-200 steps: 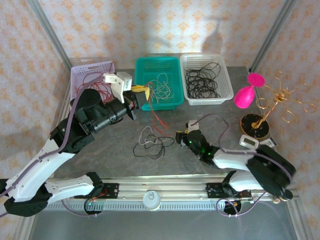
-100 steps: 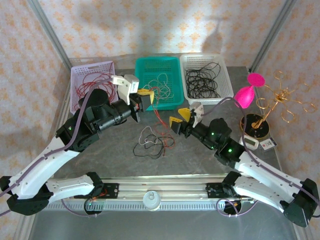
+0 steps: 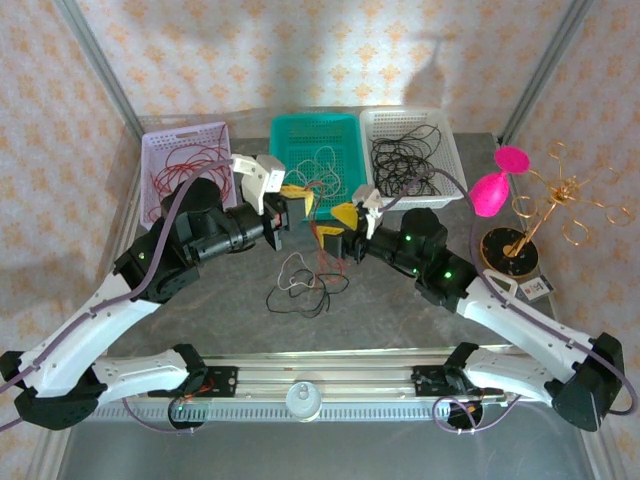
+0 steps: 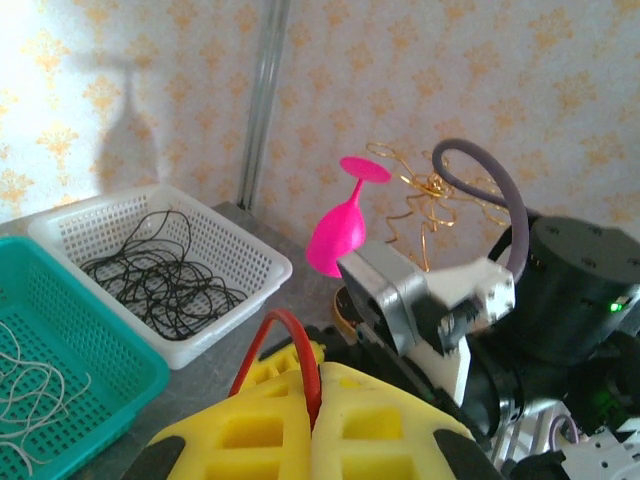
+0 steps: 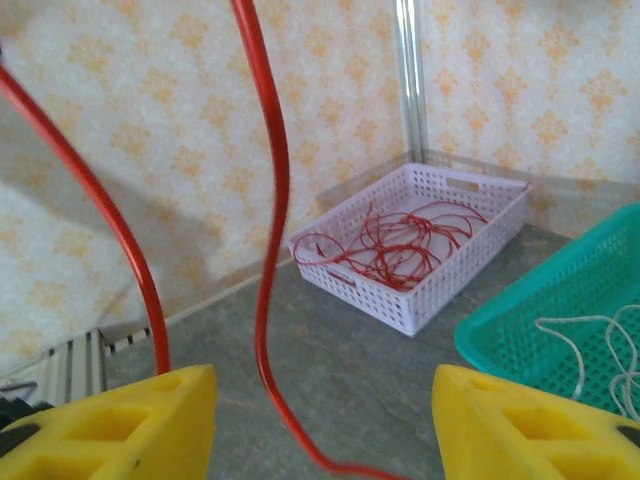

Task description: Untangle the cables

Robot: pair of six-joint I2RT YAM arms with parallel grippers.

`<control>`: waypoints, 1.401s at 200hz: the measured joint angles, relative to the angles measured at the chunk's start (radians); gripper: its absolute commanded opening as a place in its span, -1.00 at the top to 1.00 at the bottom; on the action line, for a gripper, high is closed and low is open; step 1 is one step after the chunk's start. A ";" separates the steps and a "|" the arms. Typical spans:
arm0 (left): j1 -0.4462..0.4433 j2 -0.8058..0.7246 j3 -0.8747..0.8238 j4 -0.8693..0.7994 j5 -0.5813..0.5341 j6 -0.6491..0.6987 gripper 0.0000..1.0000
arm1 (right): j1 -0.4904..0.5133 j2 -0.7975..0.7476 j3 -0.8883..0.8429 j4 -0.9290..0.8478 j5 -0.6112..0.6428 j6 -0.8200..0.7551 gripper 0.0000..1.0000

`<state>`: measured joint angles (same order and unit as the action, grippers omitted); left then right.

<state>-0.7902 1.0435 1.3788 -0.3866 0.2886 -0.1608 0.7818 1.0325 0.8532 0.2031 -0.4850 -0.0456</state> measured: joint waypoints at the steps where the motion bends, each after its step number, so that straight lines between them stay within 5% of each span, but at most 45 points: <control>1: 0.000 0.000 0.000 0.000 0.000 0.001 1.00 | 0.000 0.002 0.001 0.005 -0.003 0.003 -0.19; 36: 0.000 0.002 -0.022 -0.022 0.023 0.006 1.00 | 0.000 0.035 0.037 0.090 0.010 0.079 -0.13; 68: 0.000 0.002 -0.032 -0.029 0.046 0.006 1.00 | 0.000 0.069 0.056 0.132 0.116 0.126 0.12; 159: 0.000 -0.006 -0.022 -0.030 0.130 -0.023 1.00 | 0.000 0.356 0.055 0.283 0.235 0.129 0.12; 280: 0.000 0.071 0.338 -0.054 0.242 -0.079 1.00 | -0.068 0.502 -0.225 0.500 0.390 0.256 0.75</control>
<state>-0.7902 1.1149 1.7164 -0.4404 0.5308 -0.2401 0.7139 1.5345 0.6285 0.7036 -0.0948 0.2100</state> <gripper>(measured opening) 0.040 0.150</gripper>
